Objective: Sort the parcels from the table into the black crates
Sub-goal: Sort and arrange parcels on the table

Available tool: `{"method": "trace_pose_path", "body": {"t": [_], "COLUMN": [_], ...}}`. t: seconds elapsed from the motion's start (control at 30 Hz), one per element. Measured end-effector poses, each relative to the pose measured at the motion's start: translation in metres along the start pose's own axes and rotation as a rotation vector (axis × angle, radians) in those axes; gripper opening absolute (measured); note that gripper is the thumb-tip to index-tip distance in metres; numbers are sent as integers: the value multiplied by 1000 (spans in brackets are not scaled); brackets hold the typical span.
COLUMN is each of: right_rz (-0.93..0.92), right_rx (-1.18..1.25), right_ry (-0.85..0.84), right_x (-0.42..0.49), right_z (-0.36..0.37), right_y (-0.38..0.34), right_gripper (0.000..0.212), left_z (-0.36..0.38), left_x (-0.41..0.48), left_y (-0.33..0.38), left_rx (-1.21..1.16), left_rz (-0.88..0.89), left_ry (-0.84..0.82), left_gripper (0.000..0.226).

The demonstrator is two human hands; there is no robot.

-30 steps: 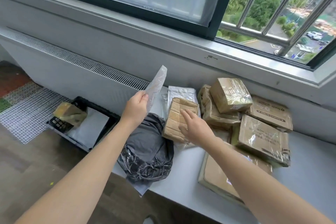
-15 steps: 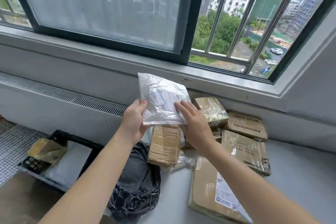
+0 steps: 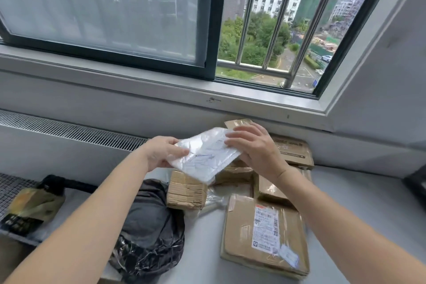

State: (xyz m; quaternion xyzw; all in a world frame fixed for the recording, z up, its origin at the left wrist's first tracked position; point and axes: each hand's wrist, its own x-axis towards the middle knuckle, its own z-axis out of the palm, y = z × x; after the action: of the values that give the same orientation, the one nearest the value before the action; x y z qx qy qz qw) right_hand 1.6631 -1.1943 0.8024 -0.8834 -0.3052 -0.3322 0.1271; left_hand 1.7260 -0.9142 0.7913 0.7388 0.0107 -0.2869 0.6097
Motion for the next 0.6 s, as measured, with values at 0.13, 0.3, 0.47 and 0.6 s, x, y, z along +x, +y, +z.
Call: {"method": "trace_pose_path", "body": {"t": [0.13, 0.3, 0.47, 0.6], "right_rz": [461, 738, 763, 786], "right_rx": [13, 366, 773, 983], "right_ry": [-239, -423, -381, -397], "right_x": [-13, -21, -20, -24], "right_z": [-7, -14, -27, -40], "right_y": [7, 20, 22, 25], "right_gripper": [57, 98, 112, 110], "left_z": [26, 53, 79, 96], "left_x": [7, 7, 0, -6], "left_y": [-3, -7, -7, -8], "left_rx": [-197, -225, -294, -296], "left_rz": [182, 308, 379, 424], "left_ry": [193, 362, 460, 534], "left_gripper": [20, 15, 13, 12]}}
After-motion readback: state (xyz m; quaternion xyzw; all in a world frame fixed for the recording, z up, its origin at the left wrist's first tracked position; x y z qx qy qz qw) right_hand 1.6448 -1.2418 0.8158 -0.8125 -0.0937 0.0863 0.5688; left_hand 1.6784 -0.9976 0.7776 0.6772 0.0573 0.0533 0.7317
